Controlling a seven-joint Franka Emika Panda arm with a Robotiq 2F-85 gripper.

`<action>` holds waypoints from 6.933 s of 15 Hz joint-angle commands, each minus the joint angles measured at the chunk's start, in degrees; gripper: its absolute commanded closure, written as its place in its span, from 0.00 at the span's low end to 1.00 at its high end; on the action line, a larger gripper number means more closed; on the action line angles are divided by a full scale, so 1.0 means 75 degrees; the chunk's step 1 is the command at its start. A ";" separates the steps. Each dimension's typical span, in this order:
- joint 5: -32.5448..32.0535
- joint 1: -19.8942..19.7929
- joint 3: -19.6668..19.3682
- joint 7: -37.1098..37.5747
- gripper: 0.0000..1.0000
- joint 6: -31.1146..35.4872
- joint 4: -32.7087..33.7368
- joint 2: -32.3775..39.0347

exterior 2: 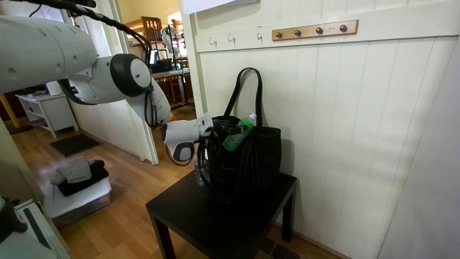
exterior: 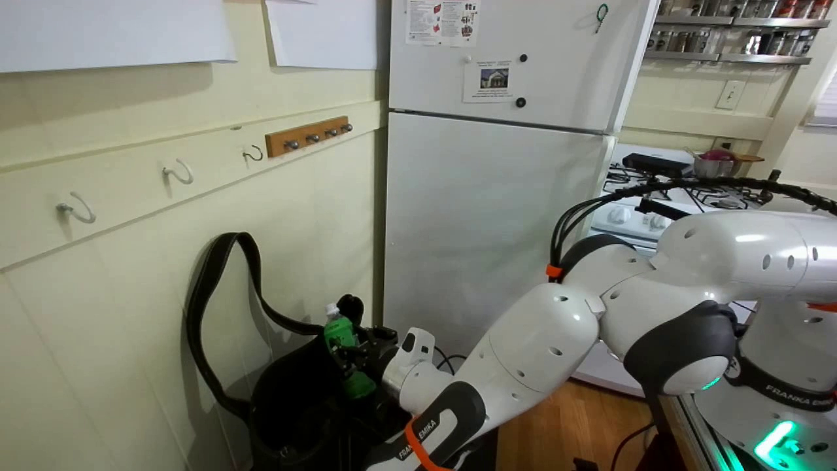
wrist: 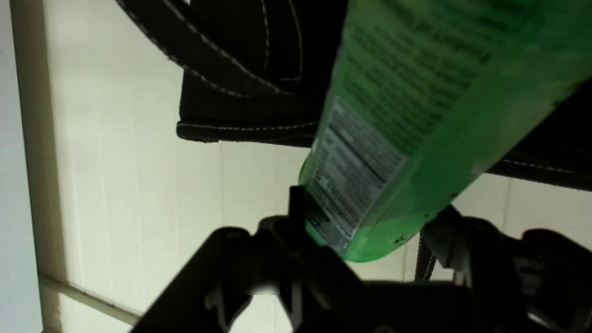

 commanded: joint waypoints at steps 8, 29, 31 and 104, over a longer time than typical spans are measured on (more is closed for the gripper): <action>0.0094 0.0178 -0.0335 0.0109 0.00 0.0096 -0.0232 0.0000; -0.0113 0.0525 -0.0764 0.1406 0.00 0.0094 -0.1097 -0.0499; -0.0181 0.0573 -0.0784 0.1518 0.00 0.0093 -0.1507 -0.0741; -1.2505 -0.8541 0.4219 0.9272 0.00 -0.6461 -0.8471 -0.8386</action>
